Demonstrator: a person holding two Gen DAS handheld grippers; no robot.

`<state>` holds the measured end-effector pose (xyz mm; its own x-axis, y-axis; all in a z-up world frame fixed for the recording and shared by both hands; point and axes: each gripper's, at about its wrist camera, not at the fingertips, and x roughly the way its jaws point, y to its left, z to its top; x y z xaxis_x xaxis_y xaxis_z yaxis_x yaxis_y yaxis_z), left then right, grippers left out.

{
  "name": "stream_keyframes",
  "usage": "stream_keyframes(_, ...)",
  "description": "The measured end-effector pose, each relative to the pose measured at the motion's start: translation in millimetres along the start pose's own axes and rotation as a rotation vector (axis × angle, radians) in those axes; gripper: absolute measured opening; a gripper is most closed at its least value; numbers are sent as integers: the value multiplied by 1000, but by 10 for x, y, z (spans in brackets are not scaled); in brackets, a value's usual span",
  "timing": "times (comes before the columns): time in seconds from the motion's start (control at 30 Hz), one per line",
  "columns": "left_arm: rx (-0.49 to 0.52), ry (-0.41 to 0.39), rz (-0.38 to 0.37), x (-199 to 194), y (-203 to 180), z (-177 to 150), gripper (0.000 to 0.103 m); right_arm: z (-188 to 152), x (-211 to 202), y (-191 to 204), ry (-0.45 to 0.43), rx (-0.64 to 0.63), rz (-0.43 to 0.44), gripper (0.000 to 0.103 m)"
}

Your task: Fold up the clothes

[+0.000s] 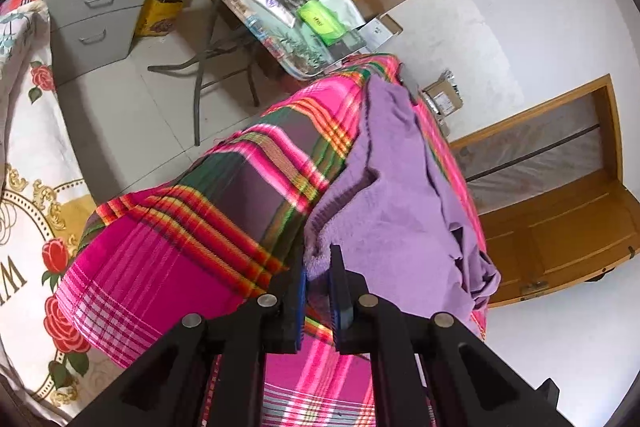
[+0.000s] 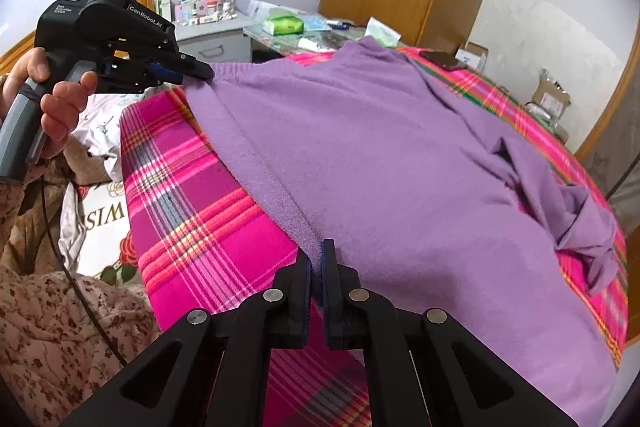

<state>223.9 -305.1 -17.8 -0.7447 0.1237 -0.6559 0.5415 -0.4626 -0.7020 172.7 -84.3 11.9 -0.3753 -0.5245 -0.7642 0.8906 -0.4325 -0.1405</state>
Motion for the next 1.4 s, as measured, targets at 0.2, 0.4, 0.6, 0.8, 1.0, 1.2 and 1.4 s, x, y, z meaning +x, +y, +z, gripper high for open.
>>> stream_keyframes(0.2, 25, 39, 46, 73, -9, 18, 15, 41, 10, -110, -8, 42, 76, 10)
stream_keyframes(0.4, 44, -27, 131, -159, -3, 114, 16, 51, -253, -388, -75, 92, 82, 21)
stream_keyframes(0.6, 99, -83, 179, -352, -231, 341, 16, 23, -623, -759, -114, 106, -22, 23)
stream_keyframes(0.8, 310, -72, 174, -297, -1061, 608, 19, 104, -1174, -1392, -156, 155, -230, 23)
stream_keyframes(1.0, 582, -15, 150, -15, -2133, 781, 21, 408, -1732, -2086, -175, 180, -394, 23)
stream_keyframes(1.2, 772, 121, 152, 657, -2888, 804, 22, 660, -1789, -2662, -181, 305, -334, 44)
stream_keyframes(1.4, 644, 334, 216, 1696, -2662, 895, 25, 554, -877, -2603, -58, 269, -223, 46)
